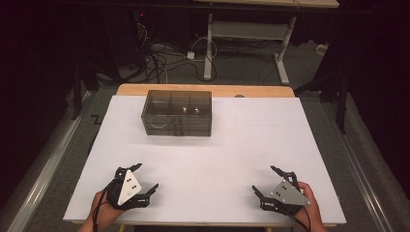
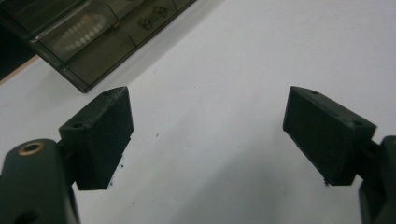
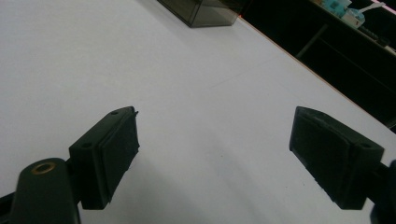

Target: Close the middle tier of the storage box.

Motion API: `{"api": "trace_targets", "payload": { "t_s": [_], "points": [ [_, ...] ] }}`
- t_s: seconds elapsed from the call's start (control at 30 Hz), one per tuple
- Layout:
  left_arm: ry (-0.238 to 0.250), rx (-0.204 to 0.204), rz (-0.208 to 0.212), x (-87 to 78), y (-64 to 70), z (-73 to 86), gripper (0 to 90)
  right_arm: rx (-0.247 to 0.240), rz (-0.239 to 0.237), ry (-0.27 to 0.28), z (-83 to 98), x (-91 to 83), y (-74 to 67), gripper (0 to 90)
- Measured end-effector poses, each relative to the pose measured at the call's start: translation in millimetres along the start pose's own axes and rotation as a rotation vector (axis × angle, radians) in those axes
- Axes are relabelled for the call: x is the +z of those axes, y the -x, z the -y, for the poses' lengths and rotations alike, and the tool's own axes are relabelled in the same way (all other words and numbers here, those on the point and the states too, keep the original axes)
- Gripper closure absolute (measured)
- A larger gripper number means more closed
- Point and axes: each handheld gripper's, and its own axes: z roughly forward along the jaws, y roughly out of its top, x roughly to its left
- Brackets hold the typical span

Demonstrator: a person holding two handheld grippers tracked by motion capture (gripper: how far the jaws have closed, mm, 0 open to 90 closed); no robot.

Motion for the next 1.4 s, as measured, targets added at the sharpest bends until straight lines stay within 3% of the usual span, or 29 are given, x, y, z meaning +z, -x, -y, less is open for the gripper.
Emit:
{"api": "trace_targets", "payload": {
  "t_s": [0.53, 1.1, 1.4],
  "points": [
    [0.021, 0.011, -0.017, -1.4, 2.3, 1.0, 16.1, -0.018, -0.005, 0.004, -1.8, 0.2, -1.9, 16.4],
    [0.005, 0.025, -0.009, 2.5, 5.8, 2.2, 16.1, -0.022, -0.011, 0.003, 0.4, 0.5, 0.3, 16.4],
    [0.009, 0.017, -0.015, 0.9, 3.1, 2.4, 16.1, 0.012, -0.001, -0.005, 1.4, 1.8, 1.9, 15.8]
  ]
}}
